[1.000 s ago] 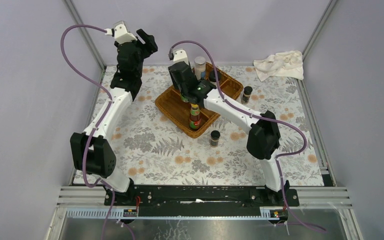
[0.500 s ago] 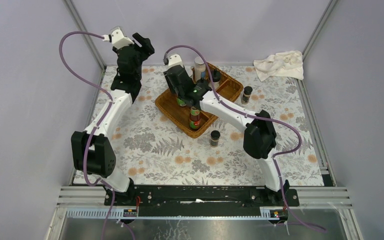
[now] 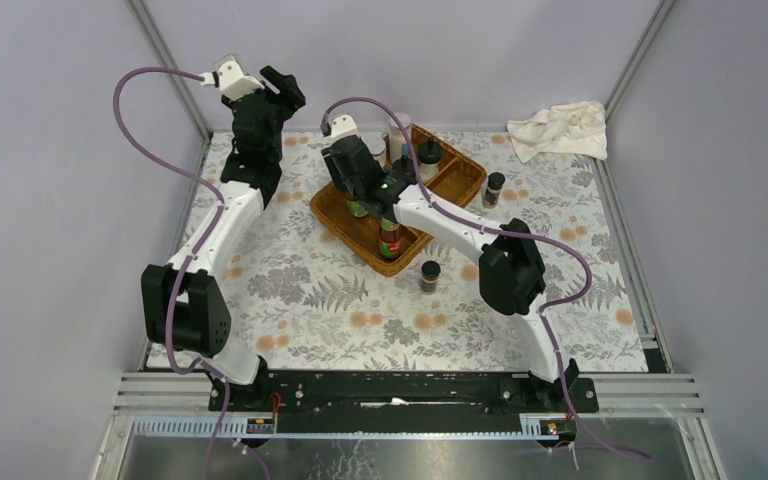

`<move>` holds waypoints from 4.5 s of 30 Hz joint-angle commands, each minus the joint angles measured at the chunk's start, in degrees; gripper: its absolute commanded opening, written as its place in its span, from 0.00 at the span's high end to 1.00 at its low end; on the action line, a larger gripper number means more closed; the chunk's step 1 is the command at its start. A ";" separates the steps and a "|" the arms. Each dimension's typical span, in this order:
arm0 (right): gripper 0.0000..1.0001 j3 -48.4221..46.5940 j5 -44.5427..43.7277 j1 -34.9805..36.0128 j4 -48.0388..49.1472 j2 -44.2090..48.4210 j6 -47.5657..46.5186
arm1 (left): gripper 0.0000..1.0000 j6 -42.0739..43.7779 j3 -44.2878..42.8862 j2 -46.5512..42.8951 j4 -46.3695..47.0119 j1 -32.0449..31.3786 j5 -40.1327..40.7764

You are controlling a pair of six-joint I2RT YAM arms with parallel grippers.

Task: Organize the condiment bottles
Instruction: Place the bottle in the storage box.

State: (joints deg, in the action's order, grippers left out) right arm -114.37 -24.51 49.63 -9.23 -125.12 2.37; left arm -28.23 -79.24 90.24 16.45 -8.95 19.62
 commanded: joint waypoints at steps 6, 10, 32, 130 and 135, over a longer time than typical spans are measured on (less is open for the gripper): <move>1.00 0.70 3.46 0.56 14.89 3.33 -0.54 | 0.26 0.15 1.61 -1.65 4.80 0.43 1.93; 1.00 1.72 3.98 0.56 16.06 3.30 -0.19 | 0.26 0.28 2.00 -1.64 5.14 0.43 2.06; 1.00 5.23 7.24 0.01 20.82 2.01 0.22 | 0.27 0.54 2.89 -1.13 6.71 0.43 1.56; 0.14 13.24 13.54 -2.43 20.55 16.59 -1.64 | 0.26 7.16 -1.24 -5.71 4.06 -10.50 7.61; 0.14 18.82 10.68 -2.47 22.38 22.08 -2.13 | 0.26 12.06 -2.79 -6.81 4.56 -16.45 9.94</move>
State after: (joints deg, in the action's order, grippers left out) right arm -98.56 -10.76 47.24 9.87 -109.12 1.56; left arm -21.82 -79.42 85.23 19.38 -21.56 25.98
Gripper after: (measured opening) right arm 0.853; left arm 0.740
